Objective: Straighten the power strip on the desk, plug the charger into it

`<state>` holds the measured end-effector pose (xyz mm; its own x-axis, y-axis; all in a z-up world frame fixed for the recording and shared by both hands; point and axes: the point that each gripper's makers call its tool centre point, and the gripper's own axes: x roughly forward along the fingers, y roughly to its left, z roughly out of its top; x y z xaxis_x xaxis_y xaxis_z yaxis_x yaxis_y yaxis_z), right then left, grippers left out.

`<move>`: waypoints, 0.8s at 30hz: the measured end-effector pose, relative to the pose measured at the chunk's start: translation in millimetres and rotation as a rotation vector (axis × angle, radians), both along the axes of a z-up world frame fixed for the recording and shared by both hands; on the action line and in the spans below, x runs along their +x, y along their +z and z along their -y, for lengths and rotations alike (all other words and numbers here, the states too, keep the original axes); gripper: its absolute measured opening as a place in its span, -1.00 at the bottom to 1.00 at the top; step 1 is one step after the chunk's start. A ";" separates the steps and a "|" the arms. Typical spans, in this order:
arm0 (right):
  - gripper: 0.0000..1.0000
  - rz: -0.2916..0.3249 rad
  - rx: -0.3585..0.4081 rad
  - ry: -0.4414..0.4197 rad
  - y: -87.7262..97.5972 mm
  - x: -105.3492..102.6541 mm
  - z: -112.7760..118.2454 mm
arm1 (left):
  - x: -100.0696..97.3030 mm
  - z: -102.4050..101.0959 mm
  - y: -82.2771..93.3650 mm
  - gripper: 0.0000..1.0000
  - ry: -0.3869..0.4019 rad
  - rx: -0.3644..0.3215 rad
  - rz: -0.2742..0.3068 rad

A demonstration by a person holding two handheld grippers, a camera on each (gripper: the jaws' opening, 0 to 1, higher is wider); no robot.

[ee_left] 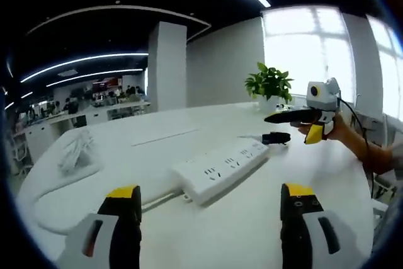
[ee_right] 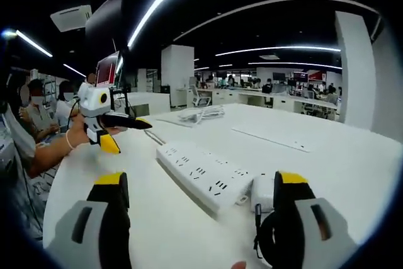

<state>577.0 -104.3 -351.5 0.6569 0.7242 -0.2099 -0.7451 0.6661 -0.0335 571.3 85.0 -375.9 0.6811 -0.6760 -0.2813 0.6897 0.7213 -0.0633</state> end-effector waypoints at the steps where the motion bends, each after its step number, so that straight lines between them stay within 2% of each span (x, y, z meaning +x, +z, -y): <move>1: 0.90 0.000 0.002 0.001 0.6 0.0 1.4 | -3.2 3.4 0.8 0.83 -0.010 0.003 0.001; 5: 0.90 -0.001 0.004 0.000 1.5 -1.3 7.1 | -19.1 15.6 2.2 0.84 -0.051 0.051 0.025; 10: 0.89 0.000 -0.004 0.004 2.6 -4.7 17.5 | -31.4 22.6 1.1 0.84 -0.053 0.081 0.033; 14: 0.82 0.019 0.013 -0.021 6.8 -0.1 28.0 | -39.3 26.5 3.6 0.85 -0.058 0.060 0.040; 20: 0.89 0.015 0.043 -0.029 8.8 2.5 39.6 | -46.3 26.9 9.9 0.84 -0.034 0.018 0.042; 24: 0.89 0.006 0.033 -0.065 3.2 7.4 49.9 | -49.8 28.2 12.3 0.84 -0.035 0.009 0.044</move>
<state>584.3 -154.2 -348.4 0.7039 0.6866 -0.1820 -0.7002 0.7138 -0.0152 521.5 56.8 -363.5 0.6689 -0.6972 -0.2579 0.7166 0.6970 -0.0254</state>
